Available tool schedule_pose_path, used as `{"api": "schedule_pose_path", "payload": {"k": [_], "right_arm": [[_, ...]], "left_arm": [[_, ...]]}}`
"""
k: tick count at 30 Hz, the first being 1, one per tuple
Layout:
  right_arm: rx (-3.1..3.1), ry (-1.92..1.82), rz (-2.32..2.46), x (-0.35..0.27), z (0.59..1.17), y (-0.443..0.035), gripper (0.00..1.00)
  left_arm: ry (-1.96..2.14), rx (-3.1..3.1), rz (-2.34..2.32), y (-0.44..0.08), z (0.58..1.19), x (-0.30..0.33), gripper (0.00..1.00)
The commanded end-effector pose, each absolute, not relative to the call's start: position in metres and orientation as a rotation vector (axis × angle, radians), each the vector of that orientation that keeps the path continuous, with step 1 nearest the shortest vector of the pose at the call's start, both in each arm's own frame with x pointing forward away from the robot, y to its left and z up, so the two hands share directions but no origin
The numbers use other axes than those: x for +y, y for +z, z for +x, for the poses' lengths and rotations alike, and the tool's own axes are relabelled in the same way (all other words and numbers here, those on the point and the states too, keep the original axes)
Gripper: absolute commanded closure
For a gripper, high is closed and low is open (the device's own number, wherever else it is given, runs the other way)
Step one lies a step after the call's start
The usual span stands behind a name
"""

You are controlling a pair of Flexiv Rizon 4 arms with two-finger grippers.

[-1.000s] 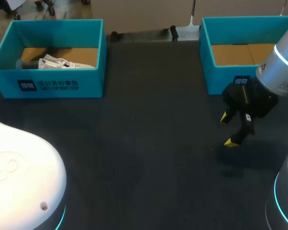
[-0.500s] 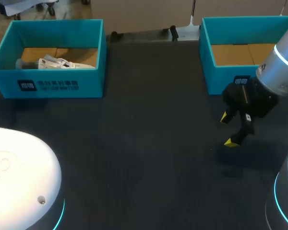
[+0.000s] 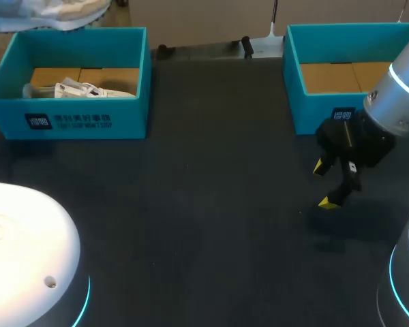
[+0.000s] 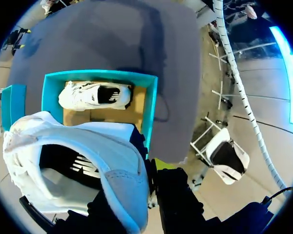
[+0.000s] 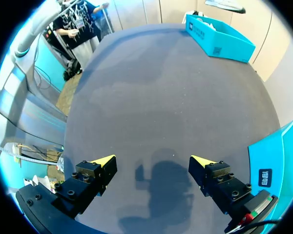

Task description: Take the shoe out of the shoebox, open the shoe tongue, remove and reinsert the insole, then place the shoe into the shoebox

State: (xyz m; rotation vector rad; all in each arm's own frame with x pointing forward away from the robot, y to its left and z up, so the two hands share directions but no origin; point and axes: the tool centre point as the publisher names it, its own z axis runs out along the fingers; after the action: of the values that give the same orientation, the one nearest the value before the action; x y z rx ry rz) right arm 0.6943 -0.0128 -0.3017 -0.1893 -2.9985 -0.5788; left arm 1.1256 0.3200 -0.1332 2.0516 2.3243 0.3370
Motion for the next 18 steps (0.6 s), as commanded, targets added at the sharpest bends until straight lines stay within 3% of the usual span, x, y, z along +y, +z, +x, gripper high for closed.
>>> {"api": "schedule_pose_path", "payload": {"k": [1,18], "right_arm": [[-3.001,-0.574,-0.192,-0.012,0.693,-0.302,0.00],[-3.001,-0.574,-0.192,-0.012,0.693,-0.302,0.00]], "left_arm": [[0.337,2.330,2.050,-0.130,1.126,0.319,1.00],[0.318,2.416,2.165,-0.192,1.130,0.310,1.00]]}}
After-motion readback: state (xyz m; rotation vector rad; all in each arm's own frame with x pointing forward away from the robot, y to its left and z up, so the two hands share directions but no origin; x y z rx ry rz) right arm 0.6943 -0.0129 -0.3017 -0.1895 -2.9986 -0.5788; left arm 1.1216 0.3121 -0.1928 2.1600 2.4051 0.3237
